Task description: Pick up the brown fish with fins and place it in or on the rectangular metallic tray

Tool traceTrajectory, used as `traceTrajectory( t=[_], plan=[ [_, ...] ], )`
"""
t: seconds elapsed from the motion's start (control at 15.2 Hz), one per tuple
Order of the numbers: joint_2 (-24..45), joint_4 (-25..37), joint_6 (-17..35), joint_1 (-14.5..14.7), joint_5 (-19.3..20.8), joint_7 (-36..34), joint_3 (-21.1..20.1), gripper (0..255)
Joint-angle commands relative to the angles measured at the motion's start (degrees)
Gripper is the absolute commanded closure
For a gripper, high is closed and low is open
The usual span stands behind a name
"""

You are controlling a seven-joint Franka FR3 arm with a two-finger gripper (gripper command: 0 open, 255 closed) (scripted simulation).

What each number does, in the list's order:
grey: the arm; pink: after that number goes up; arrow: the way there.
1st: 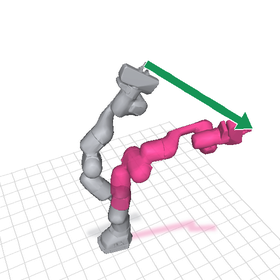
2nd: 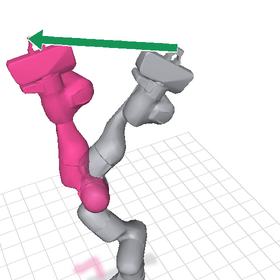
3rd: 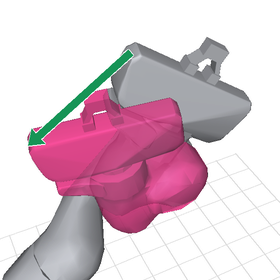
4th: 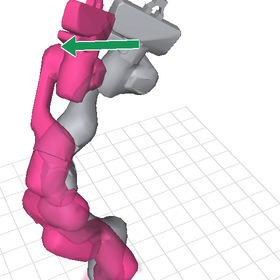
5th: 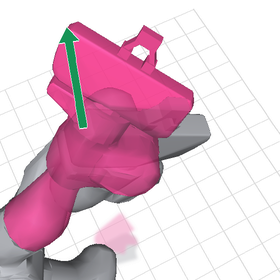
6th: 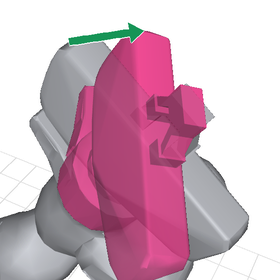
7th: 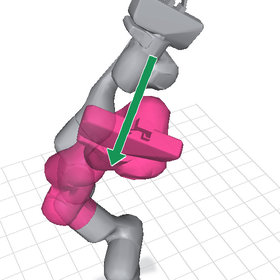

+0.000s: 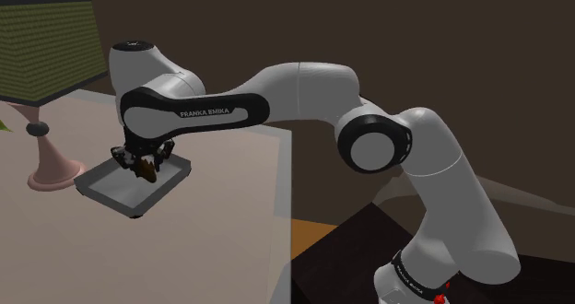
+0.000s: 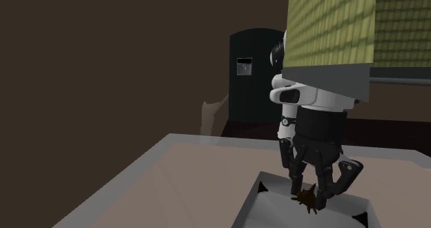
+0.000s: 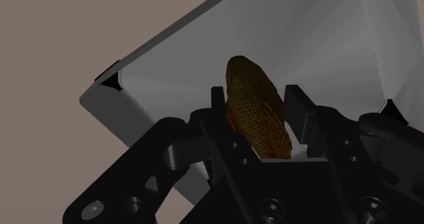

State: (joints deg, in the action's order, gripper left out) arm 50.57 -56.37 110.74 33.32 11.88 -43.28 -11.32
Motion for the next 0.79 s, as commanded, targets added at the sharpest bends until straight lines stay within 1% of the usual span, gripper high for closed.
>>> traceTrajectory(
  t=[0.0, 0.2, 0.26, 0.59, 0.73],
  plan=[
    [0.05, 0.06, 0.01, 0.00, 0.00, 0.00, 0.01, 255],
    [0.05, 0.06, 0.01, 0.00, 0.00, 0.00, 0.01, 255],
    [0.06, 0.07, 0.01, 0.01, 0.00, 0.00, 0.01, 0],
    [0.06, 0.07, 0.01, 0.01, 0.00, 0.01, 0.01, 0],
    [-1.24, 1.64, -2.84, 0.15, -0.21, 0.19, -0.16, 0]
  ],
)
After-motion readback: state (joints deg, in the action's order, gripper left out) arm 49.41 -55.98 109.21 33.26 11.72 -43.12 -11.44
